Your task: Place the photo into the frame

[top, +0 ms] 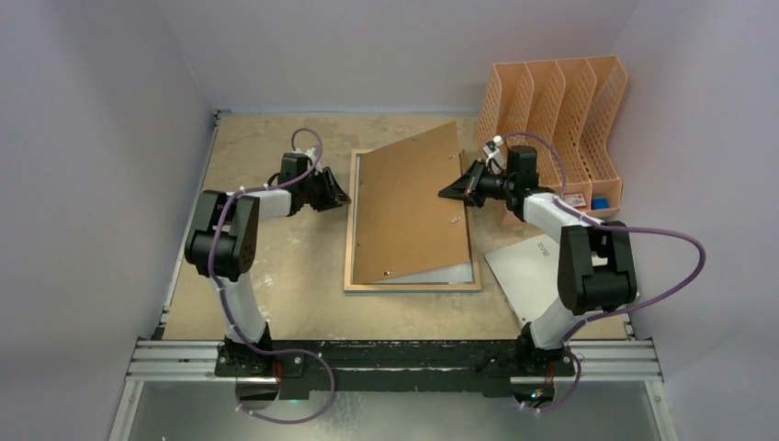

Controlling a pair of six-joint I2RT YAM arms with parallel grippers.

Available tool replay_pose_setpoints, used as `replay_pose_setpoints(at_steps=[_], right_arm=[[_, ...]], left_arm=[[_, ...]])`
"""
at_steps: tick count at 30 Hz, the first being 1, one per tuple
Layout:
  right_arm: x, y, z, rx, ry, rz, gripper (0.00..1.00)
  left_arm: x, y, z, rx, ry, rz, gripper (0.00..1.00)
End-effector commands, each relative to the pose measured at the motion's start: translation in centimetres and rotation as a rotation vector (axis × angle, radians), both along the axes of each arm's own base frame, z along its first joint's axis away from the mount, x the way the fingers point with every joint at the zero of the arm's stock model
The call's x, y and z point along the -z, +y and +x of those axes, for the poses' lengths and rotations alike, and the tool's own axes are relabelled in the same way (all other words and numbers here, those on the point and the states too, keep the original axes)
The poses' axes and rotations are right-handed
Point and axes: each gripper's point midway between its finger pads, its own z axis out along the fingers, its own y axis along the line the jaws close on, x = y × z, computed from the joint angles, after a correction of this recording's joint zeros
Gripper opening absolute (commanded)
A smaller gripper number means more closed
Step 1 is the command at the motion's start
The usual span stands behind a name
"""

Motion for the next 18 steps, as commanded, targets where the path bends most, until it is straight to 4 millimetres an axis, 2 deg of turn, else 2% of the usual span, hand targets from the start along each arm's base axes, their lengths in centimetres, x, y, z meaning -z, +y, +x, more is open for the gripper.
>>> replay_pose_setpoints(at_steps=[1,11,13,18], right_arm=[[-1.1,0.8,0.2,-0.032,-0.053,0.055,0.08],[1.8,1.0,0.0,-0.051,-0.022,0.012,0.22],[2.4,0.7,0.0,-0.046,-0.011,-0.021,0.32],[3.0,-0.5,0.7,0.011,-0.052,-0.133,0.64]], left_arm=[[3.0,-0.1,-1.7,0.026,0.094,0.019,0.33],[3.2,-0.2,-1.6,0.027,0.101,0.015,0.34],[3.3,-0.1,-1.6,0.023,0.103,0.022,0.35],[3.6,0.6,-1.6,-0.004,0.110,0.059,0.36]])
